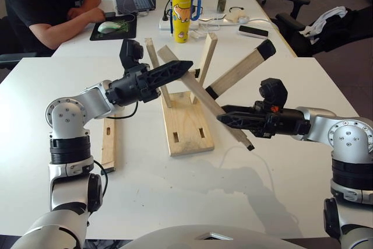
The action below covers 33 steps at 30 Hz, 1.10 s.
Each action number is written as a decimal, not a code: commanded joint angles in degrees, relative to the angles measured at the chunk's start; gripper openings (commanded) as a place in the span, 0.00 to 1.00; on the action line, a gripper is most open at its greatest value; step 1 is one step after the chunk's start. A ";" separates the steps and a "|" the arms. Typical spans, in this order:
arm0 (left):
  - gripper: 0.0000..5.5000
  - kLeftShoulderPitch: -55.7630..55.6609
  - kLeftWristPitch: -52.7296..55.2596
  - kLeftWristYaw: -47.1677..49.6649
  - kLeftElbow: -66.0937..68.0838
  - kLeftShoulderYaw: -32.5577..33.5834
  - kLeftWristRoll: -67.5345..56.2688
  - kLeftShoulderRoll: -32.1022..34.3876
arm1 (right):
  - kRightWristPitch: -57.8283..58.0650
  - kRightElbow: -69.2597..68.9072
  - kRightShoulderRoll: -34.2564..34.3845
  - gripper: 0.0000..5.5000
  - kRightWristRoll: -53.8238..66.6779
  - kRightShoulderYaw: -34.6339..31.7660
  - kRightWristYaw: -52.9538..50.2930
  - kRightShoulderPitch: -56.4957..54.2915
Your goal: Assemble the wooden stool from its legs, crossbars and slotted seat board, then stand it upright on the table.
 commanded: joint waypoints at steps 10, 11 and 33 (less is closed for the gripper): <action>0.37 2.29 -2.82 -6.00 1.09 1.75 7.22 5.43 | -2.37 0.57 -1.80 0.62 -2.73 -1.30 -0.44 3.97; 0.37 2.79 -2.92 -6.53 1.08 2.21 7.56 6.20 | -2.41 0.67 -1.96 0.65 -2.38 -1.99 -0.25 4.73; 0.37 2.30 -7.87 -13.33 4.40 8.38 15.11 16.56 | -76.63 8.46 2.92 0.74 -76.08 30.57 -15.98 16.45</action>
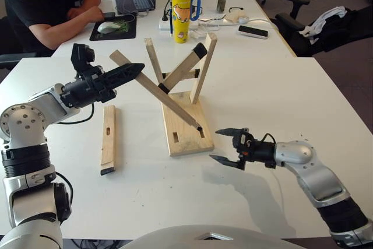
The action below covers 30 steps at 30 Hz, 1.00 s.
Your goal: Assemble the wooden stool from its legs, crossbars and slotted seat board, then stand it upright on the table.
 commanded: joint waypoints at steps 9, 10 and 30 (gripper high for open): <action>0.37 -3.60 -9.63 -2.96 0.11 -3.23 9.55 0.91 | -13.54 18.62 9.58 0.74 -17.24 4.06 -14.85 -7.87; 0.37 -3.23 -10.63 -2.82 -0.16 -3.41 10.48 0.75 | -14.10 19.25 9.04 0.74 -17.40 3.74 -14.86 -8.37; 0.37 1.05 -21.63 -5.52 -6.39 -12.81 24.75 0.06 | 18.37 8.59 27.67 0.59 20.00 -17.74 -25.34 -5.74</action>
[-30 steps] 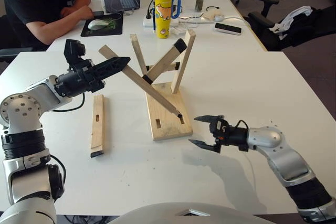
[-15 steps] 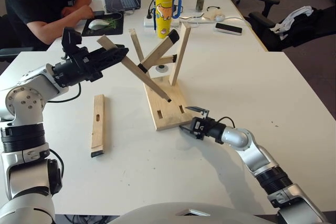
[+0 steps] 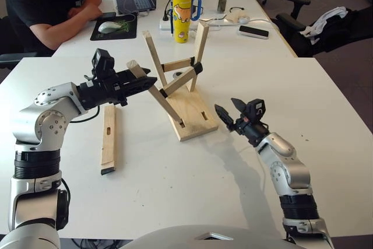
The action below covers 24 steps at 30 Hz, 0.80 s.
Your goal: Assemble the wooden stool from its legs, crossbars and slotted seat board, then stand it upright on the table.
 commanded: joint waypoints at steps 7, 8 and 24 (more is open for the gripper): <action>0.37 -1.46 -3.62 -1.32 1.64 -4.09 4.27 -1.80 | 5.33 6.57 4.96 0.59 -2.80 1.84 -5.89 -4.28; 0.37 -1.72 -4.22 -1.33 2.47 -4.50 4.67 -2.38 | 5.85 7.43 4.90 0.59 -3.41 2.32 -5.73 -4.34; 0.37 1.38 -7.65 -4.80 -3.36 -15.67 13.57 0.04 | 18.36 12.07 4.37 0.59 -5.35 7.11 -3.76 -3.79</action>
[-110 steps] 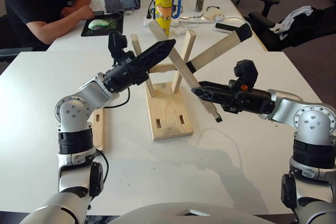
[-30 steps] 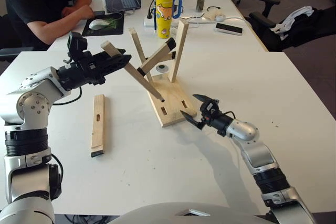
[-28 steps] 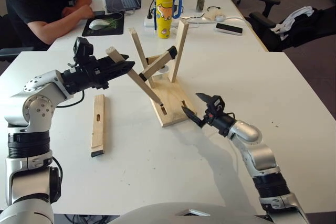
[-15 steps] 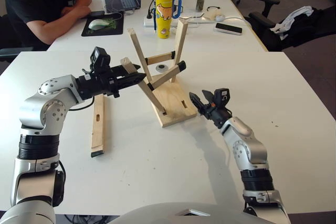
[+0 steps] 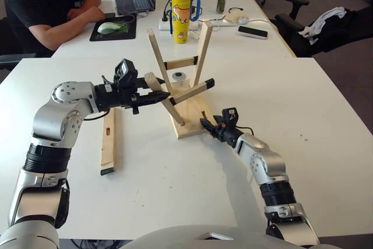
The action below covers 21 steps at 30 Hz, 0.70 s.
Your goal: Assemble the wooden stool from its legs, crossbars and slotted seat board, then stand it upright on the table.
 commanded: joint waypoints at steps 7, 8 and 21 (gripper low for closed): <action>0.37 5.30 2.00 -0.80 4.61 -6.85 2.47 -3.68 | 5.06 0.68 0.44 0.59 -1.34 4.00 1.20 2.83; 0.37 4.96 1.62 -1.52 6.40 -7.16 2.74 -3.80 | 5.12 0.60 0.45 0.59 -1.43 4.27 1.30 2.80; 0.37 7.15 -4.90 -8.65 10.07 -15.88 7.97 1.59 | 5.12 0.38 -0.47 0.59 -3.17 7.15 1.67 3.19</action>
